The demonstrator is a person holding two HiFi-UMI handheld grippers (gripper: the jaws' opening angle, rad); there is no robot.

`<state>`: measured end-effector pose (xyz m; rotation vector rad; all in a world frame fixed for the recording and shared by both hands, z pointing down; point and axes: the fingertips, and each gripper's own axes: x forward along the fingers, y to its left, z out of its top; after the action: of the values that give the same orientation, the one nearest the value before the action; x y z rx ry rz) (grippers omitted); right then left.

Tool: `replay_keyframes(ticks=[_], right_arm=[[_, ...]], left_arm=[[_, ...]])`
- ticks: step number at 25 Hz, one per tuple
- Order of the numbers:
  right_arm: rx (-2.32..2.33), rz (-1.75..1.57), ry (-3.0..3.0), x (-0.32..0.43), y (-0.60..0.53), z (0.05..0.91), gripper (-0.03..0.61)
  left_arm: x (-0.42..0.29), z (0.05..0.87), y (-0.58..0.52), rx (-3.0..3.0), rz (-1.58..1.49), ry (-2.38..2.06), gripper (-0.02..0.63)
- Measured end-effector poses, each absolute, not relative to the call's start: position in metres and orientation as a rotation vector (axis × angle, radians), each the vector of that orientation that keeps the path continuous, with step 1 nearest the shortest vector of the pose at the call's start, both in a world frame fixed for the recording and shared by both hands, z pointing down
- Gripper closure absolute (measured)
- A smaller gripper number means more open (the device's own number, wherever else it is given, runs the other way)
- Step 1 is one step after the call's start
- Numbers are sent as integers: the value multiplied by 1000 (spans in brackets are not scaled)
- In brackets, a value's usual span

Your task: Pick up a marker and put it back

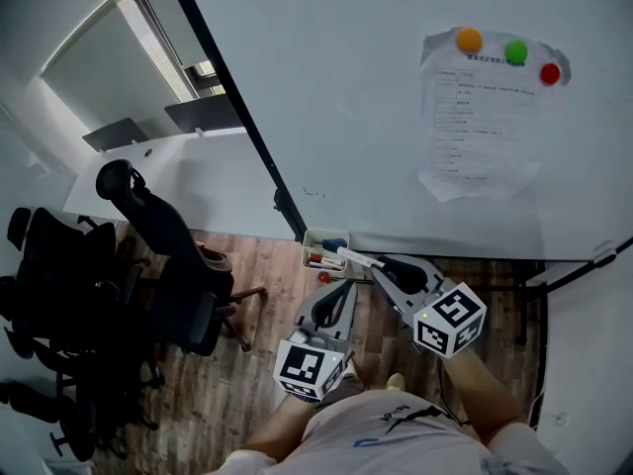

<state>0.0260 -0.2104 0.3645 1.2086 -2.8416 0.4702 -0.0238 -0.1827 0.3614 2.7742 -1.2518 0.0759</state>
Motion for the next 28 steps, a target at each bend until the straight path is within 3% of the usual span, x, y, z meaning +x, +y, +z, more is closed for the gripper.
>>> replay_keyframes(ticks=[28], right_arm=[[1113, 404, -2899, 51, -164, 351, 499]], left_arm=[[4, 351, -136, 2725, 38, -1372, 601]])
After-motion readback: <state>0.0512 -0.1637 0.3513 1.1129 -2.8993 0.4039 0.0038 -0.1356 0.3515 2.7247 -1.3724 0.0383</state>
